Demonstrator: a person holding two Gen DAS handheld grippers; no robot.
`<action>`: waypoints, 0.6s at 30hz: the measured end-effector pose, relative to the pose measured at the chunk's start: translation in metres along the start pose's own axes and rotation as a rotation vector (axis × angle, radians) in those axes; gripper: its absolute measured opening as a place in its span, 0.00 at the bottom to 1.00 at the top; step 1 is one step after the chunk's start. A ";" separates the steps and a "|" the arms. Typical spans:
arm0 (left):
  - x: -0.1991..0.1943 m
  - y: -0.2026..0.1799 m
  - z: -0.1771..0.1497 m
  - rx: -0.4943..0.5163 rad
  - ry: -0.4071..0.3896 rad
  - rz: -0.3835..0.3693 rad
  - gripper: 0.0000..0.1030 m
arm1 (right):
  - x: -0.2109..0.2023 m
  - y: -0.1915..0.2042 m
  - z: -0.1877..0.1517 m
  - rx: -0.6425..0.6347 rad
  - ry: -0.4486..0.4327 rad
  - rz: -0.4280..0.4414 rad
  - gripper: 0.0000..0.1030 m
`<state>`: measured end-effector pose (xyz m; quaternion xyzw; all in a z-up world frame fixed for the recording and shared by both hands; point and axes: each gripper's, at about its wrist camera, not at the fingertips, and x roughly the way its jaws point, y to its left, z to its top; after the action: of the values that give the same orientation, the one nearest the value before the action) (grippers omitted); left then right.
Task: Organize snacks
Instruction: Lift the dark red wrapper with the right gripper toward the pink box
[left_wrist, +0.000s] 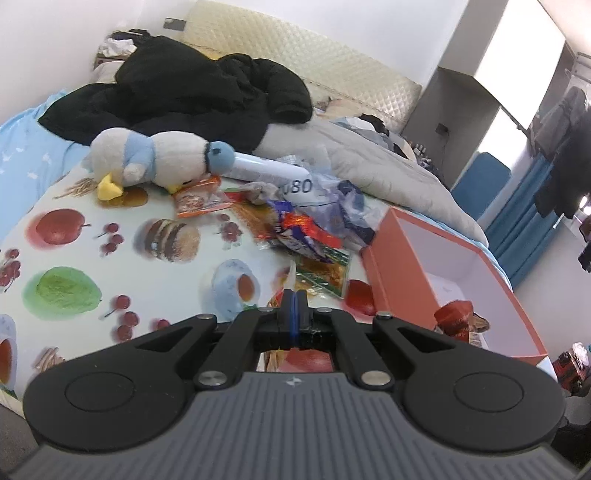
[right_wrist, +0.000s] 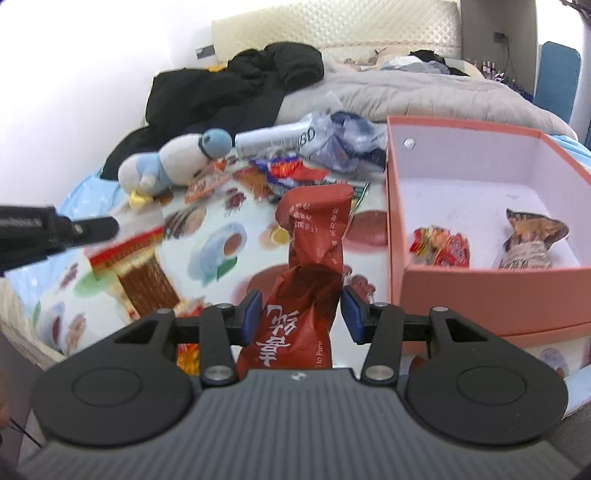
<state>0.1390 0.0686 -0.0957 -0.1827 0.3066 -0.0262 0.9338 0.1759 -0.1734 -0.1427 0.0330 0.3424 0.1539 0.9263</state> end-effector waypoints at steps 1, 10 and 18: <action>-0.001 -0.005 0.002 0.004 0.002 -0.004 0.00 | -0.003 -0.002 0.002 0.003 -0.004 0.001 0.48; -0.006 -0.050 0.016 0.052 0.003 -0.056 0.00 | -0.036 -0.014 0.018 0.042 -0.041 -0.004 0.48; -0.013 -0.096 0.037 0.106 -0.037 -0.145 0.00 | -0.063 -0.034 0.031 0.057 -0.086 -0.014 0.48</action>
<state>0.1564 -0.0063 -0.0268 -0.1553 0.2733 -0.1067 0.9433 0.1601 -0.2238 -0.0853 0.0635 0.3065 0.1359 0.9400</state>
